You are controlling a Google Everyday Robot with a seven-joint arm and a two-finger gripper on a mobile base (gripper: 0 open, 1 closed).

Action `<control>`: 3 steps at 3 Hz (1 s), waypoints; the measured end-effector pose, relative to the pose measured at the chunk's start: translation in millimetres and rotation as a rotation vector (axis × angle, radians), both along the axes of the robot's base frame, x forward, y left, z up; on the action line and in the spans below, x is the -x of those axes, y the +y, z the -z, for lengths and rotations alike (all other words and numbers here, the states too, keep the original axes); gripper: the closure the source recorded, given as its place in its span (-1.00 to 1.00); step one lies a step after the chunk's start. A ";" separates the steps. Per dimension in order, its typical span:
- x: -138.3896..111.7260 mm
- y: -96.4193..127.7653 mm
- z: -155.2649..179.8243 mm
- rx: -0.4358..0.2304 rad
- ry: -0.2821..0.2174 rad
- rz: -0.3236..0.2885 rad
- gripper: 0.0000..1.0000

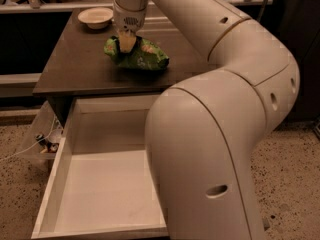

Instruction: Close middle drawer

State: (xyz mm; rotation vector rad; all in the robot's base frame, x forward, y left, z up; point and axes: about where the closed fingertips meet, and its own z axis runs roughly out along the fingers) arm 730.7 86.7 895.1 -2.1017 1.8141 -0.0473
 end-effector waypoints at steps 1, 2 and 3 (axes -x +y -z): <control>0.0 0.0 0.0 0.000 0.000 0.000 0.16; 0.0 0.0 0.0 0.000 0.000 0.000 -0.31; 0.0 0.0 0.1 0.000 0.000 0.000 -0.77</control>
Offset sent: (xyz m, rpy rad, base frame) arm 0.0000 0.0000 0.0000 0.0000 0.0000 0.0000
